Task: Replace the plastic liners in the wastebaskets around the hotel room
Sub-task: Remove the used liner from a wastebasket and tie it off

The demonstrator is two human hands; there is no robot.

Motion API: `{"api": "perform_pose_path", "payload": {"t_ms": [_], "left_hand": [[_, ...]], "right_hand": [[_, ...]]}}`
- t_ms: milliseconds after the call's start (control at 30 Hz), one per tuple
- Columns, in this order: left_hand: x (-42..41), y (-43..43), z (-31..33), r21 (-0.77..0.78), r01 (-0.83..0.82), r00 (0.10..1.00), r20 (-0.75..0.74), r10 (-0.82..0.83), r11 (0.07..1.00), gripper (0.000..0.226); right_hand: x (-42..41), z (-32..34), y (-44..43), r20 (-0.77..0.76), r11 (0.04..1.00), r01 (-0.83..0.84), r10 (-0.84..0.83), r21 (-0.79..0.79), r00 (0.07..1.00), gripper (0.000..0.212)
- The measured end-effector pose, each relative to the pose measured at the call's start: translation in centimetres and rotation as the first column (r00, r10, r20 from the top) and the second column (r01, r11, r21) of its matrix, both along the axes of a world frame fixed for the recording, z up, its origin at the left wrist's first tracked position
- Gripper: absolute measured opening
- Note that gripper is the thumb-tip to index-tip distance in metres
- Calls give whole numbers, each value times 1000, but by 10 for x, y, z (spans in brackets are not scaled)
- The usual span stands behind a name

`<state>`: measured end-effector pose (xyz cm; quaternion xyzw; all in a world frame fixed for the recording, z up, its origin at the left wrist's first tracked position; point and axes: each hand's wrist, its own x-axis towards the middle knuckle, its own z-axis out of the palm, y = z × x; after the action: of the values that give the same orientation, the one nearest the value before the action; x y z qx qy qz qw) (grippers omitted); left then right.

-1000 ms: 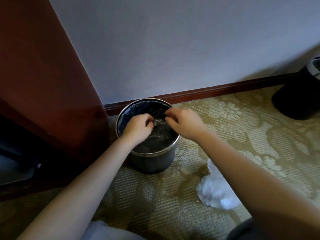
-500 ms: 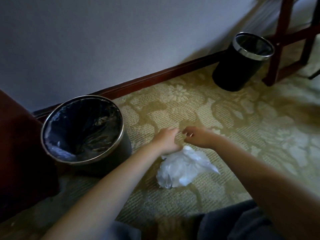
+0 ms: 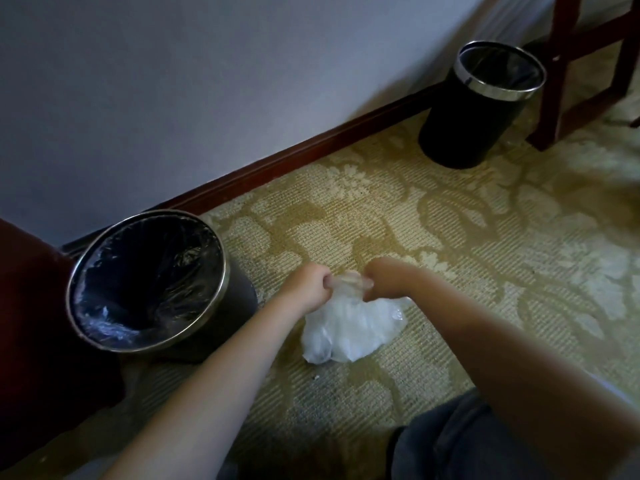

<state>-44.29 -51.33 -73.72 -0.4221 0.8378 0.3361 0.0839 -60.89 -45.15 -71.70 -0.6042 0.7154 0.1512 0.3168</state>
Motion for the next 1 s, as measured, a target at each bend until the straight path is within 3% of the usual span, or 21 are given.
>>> {"api": "perform_pose_path", "payload": {"t_ms": [133,233,467,733,1000], "left_hand": [[14,-28,37,-84,-132,991,-49,128,988,31],[29,-44,82,-123,-250,965,-107,238,960,26],[63,-58,242,-78,-462,865,-262,429,884,24],[107,-48,470,-104,-593,780,-320,538,798,12],[178,18,695,-131,-745,643,-400,653,654,10]], "right_hand": [[9,26,-24,243,953,233,-185,-191,952,15],[27,66,-40,385,890,325,-191,-320,903,14],[51,224,-64,576,742,548,-269,-387,772,29],[89,459,-70,671,759,523,-156,-388,725,22],[158,678,-55,677,854,297,84,-427,732,25]]}}
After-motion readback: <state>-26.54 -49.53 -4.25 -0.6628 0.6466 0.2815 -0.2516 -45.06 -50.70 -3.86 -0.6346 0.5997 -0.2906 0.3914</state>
